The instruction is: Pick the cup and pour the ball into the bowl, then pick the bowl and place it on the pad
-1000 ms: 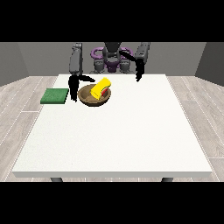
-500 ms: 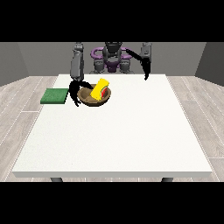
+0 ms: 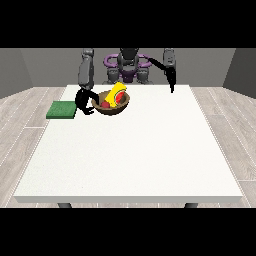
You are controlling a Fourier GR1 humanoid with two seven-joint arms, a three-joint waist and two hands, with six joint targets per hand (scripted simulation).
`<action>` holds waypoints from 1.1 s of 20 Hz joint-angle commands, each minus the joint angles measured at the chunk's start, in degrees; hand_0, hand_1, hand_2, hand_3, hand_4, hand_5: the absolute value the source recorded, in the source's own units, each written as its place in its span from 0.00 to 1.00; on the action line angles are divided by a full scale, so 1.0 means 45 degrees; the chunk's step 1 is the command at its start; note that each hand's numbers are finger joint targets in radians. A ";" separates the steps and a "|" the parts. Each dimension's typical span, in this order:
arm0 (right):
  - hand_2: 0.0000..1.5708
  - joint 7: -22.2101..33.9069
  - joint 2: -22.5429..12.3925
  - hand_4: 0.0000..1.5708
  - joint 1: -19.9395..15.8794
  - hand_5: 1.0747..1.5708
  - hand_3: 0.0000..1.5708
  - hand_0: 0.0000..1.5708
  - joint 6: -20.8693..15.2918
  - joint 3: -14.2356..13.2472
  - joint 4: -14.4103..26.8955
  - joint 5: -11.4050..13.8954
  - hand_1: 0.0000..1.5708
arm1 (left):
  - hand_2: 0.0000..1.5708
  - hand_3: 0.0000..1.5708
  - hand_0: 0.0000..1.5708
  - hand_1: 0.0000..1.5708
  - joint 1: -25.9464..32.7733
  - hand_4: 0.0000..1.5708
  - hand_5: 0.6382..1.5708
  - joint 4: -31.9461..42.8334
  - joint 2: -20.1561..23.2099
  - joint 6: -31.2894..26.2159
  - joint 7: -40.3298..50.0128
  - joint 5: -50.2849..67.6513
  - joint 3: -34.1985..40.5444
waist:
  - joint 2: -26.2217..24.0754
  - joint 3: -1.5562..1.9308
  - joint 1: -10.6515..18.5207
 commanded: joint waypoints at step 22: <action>1.00 0.1726 -0.5495 0.57 0.0588 1.00 0.48 1.00 0.5457 -0.1532 0.0785 -0.1806 1.00 | 0.00 0.00 0.00 0.00 -0.0670 0.00 0.08 0.0551 -0.0261 0.1008 -0.1510 -0.0666 0.0895 | 0.1972 0.0091 -0.1109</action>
